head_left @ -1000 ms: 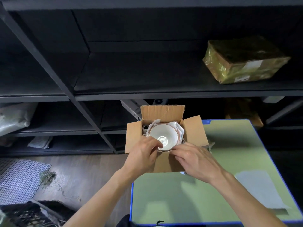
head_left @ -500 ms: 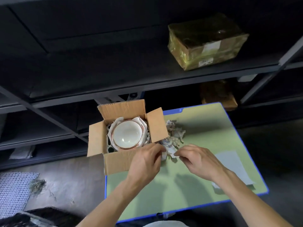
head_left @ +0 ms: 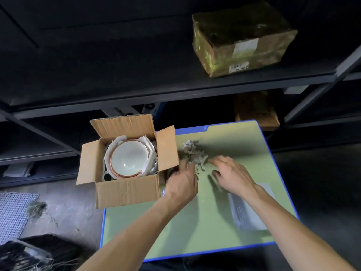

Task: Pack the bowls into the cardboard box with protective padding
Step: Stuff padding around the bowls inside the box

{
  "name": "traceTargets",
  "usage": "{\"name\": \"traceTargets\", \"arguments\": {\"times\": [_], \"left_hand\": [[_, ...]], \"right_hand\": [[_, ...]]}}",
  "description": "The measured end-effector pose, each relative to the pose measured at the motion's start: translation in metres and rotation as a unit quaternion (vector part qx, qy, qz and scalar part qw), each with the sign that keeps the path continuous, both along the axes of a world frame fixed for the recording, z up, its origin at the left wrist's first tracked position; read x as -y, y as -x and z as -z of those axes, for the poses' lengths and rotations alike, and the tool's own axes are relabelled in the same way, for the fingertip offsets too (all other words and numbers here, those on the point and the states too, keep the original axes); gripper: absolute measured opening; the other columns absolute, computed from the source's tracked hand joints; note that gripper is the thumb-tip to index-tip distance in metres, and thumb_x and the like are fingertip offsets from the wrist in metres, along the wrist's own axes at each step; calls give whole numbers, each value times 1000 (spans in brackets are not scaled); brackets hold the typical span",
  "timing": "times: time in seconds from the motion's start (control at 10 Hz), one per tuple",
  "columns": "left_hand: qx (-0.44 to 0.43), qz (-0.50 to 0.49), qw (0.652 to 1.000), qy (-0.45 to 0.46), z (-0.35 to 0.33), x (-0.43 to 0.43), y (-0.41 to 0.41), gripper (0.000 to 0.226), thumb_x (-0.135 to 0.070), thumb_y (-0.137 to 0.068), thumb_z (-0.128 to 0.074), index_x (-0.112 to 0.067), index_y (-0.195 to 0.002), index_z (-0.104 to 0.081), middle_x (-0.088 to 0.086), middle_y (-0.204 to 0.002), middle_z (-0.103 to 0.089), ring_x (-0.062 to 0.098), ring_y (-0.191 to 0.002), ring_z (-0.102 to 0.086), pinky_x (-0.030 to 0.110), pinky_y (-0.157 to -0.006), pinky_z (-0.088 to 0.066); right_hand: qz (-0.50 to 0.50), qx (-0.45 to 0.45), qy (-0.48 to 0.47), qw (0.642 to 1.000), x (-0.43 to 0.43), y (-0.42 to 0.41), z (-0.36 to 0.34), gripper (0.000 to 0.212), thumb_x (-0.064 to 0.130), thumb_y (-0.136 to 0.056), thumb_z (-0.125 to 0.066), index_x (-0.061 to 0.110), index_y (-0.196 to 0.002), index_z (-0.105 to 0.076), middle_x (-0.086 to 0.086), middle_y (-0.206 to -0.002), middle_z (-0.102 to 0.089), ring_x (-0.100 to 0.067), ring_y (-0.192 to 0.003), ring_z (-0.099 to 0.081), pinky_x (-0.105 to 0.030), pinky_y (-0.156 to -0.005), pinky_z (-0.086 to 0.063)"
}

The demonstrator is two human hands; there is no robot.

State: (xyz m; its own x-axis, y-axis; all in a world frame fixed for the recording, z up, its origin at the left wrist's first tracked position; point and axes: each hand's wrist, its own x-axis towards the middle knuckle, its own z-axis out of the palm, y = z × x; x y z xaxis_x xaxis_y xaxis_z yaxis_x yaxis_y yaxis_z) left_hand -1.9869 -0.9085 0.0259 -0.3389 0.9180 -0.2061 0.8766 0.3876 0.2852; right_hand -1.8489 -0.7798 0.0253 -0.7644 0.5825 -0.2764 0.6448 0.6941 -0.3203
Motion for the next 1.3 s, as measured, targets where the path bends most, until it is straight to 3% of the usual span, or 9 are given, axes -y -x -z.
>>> {"name": "traceTargets", "arguments": {"times": [0.1,0.2,0.3,0.4,0.7,0.9,1.1,1.2,1.3], "left_hand": [[124,-65,990,-13,5,-4,-2,41,13,-97,-34,-7,-129,-48,20,-136,-43,36,-111,-55,50,-94,-45],[-1,-13,999,-44,20,-15,9,33,7,-91,-52,-9,-118,-61,18,-118,-58,30,-102,-54,54,-90,-41],[84,-110,989,-52,26,-31,7,36,-17,-95,-61,-5,-129,-55,15,-132,-53,35,-120,-50,40,-99,-43],[73,-61,995,-14,32,-31,4,37,-15,-95,-58,-2,-129,-55,19,-131,-52,38,-122,-47,47,-103,-41],[56,-43,997,-42,36,-23,-1,33,-14,-93,-61,-4,-124,-59,21,-124,-54,36,-117,-48,47,-98,-43],[45,-39,996,-60,31,-17,-1,32,-17,-94,-59,-6,-124,-61,18,-130,-52,32,-121,-44,45,-100,-40],[71,-32,992,-95,30,-12,-4,37,-28,-100,-48,-12,-132,-57,10,-128,-54,29,-120,-45,42,-104,-39],[136,-18,986,-92,26,-13,-5,48,-39,-101,-45,-13,-141,-50,7,-125,-58,27,-115,-53,36,-103,-39],[234,-13,964,-124,12,-11,-10,40,-29,-100,-56,-13,-136,-52,-1,-112,-61,11,-96,-52,25,-81,-38]], "right_hand": [[-1,0,8,1000,-16,12,7,51,29,-96,-53,25,-146,-43,3,-139,-49,-22,-130,-44,-35,-101,-43],[-3,12,21,1000,-27,26,15,43,31,-96,-52,26,-138,-47,-1,-135,-51,-26,-126,-46,-38,-95,-46],[-14,33,46,998,-29,34,29,41,29,-93,-53,32,-134,-47,-3,-130,-51,-31,-121,-49,-42,-88,-50],[-21,41,65,997,-26,34,42,43,32,-96,-53,39,-137,-45,-3,-129,-52,-31,-118,-50,-43,-89,-51],[17,2,66,998,-12,18,51,15,30,-90,-60,26,-98,-49,-1,-96,-47,-33,-88,-58,-38,-68,-45],[54,-17,84,995,-7,5,44,16,20,-86,-54,26,-88,-39,7,-83,-49,-29,-82,-56,-38,-65,-44],[93,-54,76,991,-4,-9,18,21,23,-86,-60,26,-90,-39,11,-81,-52,-23,-72,-45,-35,-61,-38],[84,-76,111,987,-4,-13,0,23,25,-86,-62,28,-91,-40,12,-76,-53,-20,-71,-49,-37,-65,-43],[73,-85,166,980,-1,-16,-14,27,27,-86,-66,32,-95,-40,13,-80,-57,-14,-72,-55,-36,-72,-48]]}}
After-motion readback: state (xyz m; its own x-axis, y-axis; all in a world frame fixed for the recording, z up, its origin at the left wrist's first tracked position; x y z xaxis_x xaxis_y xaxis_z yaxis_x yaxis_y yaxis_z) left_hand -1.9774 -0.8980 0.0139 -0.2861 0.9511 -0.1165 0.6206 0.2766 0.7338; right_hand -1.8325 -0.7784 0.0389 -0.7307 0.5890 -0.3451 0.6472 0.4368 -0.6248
